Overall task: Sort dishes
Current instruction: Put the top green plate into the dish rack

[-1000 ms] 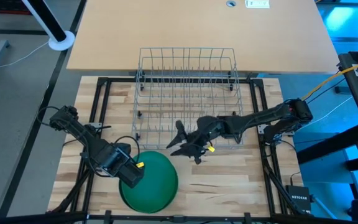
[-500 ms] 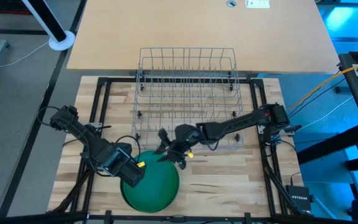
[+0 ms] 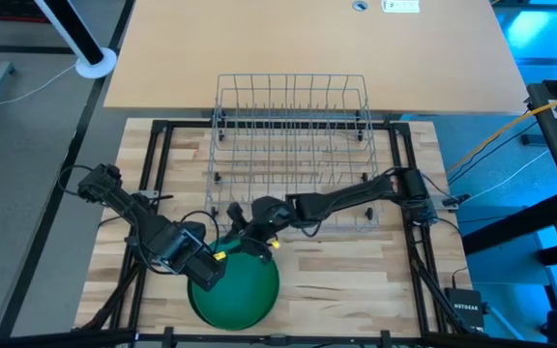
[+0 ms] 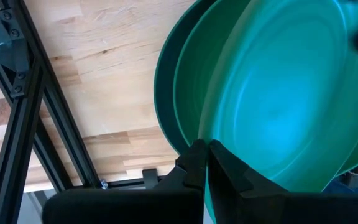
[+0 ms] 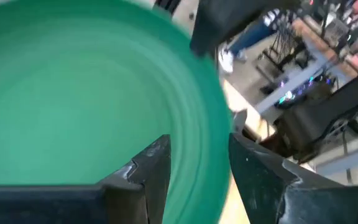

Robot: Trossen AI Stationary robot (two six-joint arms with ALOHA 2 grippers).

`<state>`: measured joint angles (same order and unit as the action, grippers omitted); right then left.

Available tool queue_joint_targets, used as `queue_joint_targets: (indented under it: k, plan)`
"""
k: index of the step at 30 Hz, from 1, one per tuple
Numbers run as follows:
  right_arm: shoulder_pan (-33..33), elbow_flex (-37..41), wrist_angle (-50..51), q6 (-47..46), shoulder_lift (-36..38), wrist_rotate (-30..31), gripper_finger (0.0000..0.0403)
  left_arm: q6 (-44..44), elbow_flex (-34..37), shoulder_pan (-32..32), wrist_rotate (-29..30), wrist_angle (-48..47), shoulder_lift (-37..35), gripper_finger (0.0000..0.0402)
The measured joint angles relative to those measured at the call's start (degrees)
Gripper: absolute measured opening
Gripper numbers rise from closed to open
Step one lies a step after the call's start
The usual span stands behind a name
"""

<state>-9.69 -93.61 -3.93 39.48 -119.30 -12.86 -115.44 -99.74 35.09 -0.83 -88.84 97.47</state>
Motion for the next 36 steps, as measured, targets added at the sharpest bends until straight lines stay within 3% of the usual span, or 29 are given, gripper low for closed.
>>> queue_joint_targets:
  k: [9,18,24,29,36]
  plan:
    - [1.5,-0.6,0.8,-0.3,-2.5,4.9,0.0165,0.1,0.0,0.0,0.1,0.6,0.0,0.0000]
    - [1.8,-0.6,1.1,-1.6,-2.5,4.3,0.0165,0.4,0.0,0.0,0.1,1.1,0.0,0.0000]
    - [1.9,-0.6,2.0,-1.7,-2.5,0.3,0.0162,0.4,0.0,0.0,0.1,1.1,0.0,0.0000]
    - [1.9,-0.6,2.3,-1.7,-2.5,0.4,0.0121,0.4,0.0,0.0,0.0,1.1,0.0,0.0000]
    - [1.9,-0.6,1.9,-2.8,-2.4,0.8,0.0025,0.4,0.0,0.0,-0.1,1.4,0.0,0.0000]
